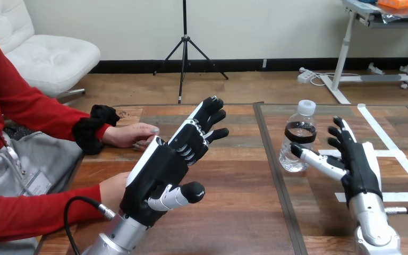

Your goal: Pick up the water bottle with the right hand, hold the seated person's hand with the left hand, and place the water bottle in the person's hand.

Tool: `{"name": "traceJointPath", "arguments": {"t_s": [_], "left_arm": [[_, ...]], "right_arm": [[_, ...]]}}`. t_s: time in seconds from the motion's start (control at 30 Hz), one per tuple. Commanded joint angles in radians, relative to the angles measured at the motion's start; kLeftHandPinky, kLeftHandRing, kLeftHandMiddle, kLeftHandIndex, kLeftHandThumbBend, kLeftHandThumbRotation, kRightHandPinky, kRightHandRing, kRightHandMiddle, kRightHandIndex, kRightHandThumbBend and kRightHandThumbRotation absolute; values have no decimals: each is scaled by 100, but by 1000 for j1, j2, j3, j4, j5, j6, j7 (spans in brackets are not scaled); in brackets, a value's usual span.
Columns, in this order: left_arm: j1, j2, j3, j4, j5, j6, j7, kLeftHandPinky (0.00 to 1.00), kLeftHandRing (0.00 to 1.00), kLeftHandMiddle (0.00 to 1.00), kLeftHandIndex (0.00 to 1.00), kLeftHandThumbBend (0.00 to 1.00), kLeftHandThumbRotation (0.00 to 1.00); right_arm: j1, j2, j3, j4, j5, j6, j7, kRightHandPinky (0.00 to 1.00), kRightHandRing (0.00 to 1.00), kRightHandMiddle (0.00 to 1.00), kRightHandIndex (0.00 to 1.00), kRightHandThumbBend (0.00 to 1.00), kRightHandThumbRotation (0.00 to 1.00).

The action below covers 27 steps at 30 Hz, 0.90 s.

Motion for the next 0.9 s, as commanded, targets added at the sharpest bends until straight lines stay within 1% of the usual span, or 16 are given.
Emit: {"name": "traceJointPath", "arguments": {"t_s": [0.0, 0.1, 0.2, 0.3, 0.4, 0.53, 0.7, 0.87], "left_arm": [[-47, -3, 16, -22, -16, -11, -6, 89, 97, 99, 98, 100, 68], [-47, -3, 17, -21, -20, -11, -10, 89, 97, 99, 98, 100, 68], [-45, -3, 17, -24, -20, -10, -11, 89, 97, 99, 98, 100, 68], [-44, -3, 18, -23, -16, -14, -6, 89, 97, 99, 97, 100, 68], [-43, -3, 18, -25, -17, -15, -8, 89, 97, 99, 97, 100, 68], [-41, -3, 18, -25, -19, -13, -12, 89, 97, 99, 97, 100, 68], [-37, -3, 18, -27, -18, -14, -10, 89, 97, 99, 97, 100, 68], [-33, -5, 18, -32, -26, -3, -18, 90, 97, 99, 97, 100, 67]], "right_arm": [[-63, -18, 1, 7, -3, -9, 3, 86, 97, 97, 100, 100, 43], [-67, -20, 7, 16, -11, -9, -4, 88, 98, 97, 100, 100, 44], [-72, -23, 14, 23, -21, 10, -12, 89, 98, 97, 100, 100, 45], [-74, -20, 2, 31, -4, 7, 16, 89, 98, 98, 100, 100, 45], [-77, -17, -4, 36, 4, 12, 25, 89, 98, 98, 100, 100, 44], [-81, -15, -5, 43, 6, 22, 25, 89, 98, 99, 100, 100, 44], [-82, -16, -2, 47, 2, 21, 25, 89, 99, 98, 100, 100, 44], [-86, -17, 7, 54, -12, 27, 11, 88, 98, 97, 100, 100, 45]]}}
